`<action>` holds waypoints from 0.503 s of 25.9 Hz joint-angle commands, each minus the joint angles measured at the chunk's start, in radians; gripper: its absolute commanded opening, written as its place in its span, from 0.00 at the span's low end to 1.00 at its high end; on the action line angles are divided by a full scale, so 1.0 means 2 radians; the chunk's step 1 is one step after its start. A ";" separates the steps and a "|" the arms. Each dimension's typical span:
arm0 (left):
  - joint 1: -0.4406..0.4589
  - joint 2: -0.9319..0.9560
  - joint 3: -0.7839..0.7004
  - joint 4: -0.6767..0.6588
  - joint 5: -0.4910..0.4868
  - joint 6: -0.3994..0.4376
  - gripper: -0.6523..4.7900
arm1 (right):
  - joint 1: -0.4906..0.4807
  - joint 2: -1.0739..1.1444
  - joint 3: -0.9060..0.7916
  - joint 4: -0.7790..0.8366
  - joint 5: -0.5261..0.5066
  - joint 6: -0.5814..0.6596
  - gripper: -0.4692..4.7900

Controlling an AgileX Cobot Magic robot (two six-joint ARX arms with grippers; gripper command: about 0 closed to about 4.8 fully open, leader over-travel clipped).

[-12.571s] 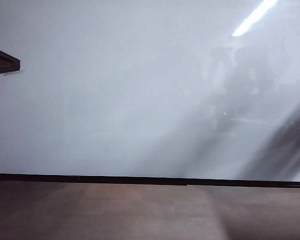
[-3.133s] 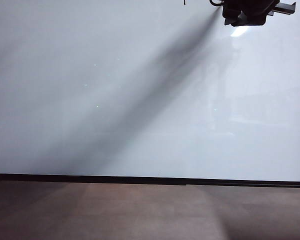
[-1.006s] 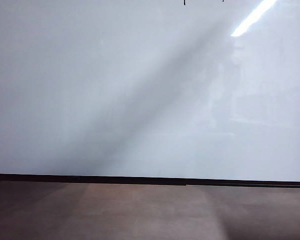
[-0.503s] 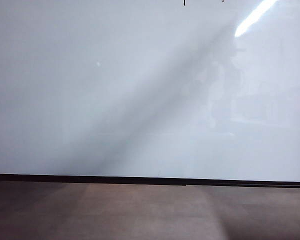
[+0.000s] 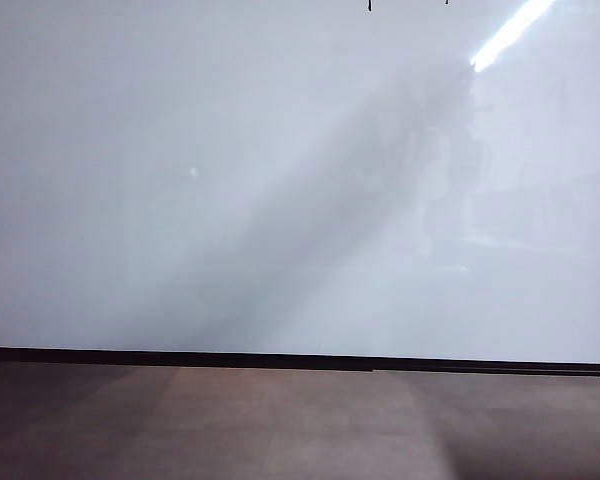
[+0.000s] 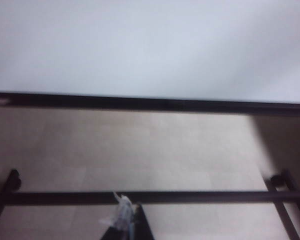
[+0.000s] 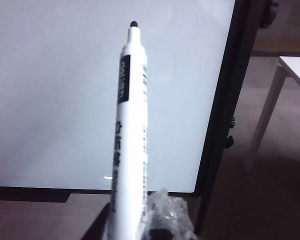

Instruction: Reach to the right to find the marker pen, pick it up, and write the number 17 on the whiteboard.

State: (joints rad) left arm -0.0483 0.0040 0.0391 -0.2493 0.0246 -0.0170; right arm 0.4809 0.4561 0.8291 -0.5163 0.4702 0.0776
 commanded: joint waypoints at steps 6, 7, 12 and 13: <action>-0.001 0.000 -0.015 0.035 0.001 0.001 0.11 | 0.001 0.000 0.002 0.006 0.000 0.000 0.07; -0.001 0.000 -0.015 0.035 0.001 0.001 0.11 | 0.000 0.000 0.002 0.006 0.000 0.000 0.07; -0.001 0.000 -0.015 0.062 -0.006 0.021 0.11 | 0.001 0.000 0.002 0.006 0.000 0.000 0.07; -0.001 0.000 -0.015 0.083 -0.006 0.022 0.11 | 0.001 0.000 0.002 0.006 0.000 0.000 0.07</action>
State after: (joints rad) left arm -0.0483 0.0032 0.0082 -0.1432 0.0151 0.0177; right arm 0.4805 0.4561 0.8291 -0.5159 0.4706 0.0776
